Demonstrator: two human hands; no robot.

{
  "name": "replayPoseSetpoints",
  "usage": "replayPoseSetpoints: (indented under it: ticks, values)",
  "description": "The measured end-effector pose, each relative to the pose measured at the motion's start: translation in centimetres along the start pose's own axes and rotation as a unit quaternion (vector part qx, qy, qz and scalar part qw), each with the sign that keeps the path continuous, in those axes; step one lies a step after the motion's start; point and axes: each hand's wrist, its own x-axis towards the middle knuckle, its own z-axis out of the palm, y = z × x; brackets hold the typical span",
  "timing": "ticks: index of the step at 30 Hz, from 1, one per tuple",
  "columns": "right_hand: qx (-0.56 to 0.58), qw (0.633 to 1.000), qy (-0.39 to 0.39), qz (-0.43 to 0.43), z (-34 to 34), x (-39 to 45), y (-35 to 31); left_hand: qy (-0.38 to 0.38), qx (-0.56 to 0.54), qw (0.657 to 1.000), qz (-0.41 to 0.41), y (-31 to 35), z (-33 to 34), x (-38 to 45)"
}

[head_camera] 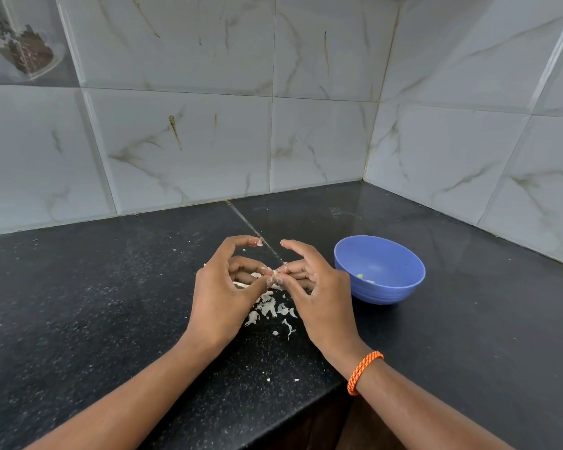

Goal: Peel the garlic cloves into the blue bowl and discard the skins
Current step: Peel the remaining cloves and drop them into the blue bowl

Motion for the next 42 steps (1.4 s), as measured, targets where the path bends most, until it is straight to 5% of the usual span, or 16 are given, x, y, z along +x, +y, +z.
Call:
replayPoseSetpoints:
  ticks: [13,42]
  values:
    - [0.024,1.0,-0.01,0.0,0.0,0.0,-0.1,0.019,0.021,1.0,0.007,-0.3,-0.1,0.2]
    - [0.02,0.999,-0.042,-0.009,0.4,0.0,0.0,-0.072,0.063,0.994,0.044,-1.9,0.7,0.2]
